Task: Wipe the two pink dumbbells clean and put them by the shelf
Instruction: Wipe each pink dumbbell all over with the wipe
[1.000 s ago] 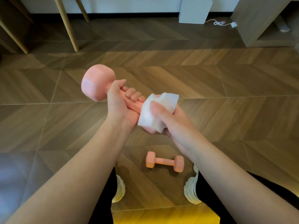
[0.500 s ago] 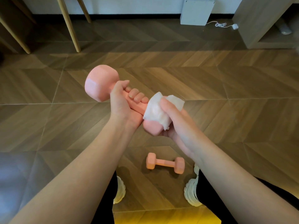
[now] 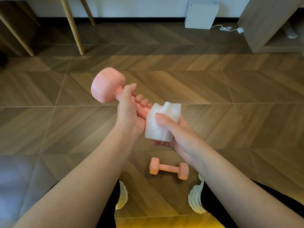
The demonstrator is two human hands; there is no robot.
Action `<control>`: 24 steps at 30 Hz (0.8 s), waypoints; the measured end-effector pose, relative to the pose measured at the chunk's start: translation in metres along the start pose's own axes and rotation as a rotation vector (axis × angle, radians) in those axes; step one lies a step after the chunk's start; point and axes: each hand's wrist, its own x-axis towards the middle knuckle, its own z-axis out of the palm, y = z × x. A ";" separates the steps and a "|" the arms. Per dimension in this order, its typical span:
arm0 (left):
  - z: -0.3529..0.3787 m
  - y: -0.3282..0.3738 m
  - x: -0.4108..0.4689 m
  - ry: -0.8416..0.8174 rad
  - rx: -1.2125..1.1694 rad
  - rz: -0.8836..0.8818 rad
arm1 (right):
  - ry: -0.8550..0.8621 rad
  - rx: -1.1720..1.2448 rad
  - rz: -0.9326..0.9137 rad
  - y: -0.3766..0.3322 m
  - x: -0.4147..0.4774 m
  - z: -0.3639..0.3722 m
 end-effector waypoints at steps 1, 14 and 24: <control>0.000 0.000 0.000 0.001 -0.001 0.002 | 0.013 -0.002 -0.007 0.000 0.000 0.001; -0.002 0.003 0.000 -0.025 -0.011 0.006 | 0.038 -0.067 -0.019 0.001 0.000 0.003; -0.004 0.002 0.002 -0.001 -0.025 -0.010 | -0.012 -0.129 -0.030 -0.002 -0.005 -0.001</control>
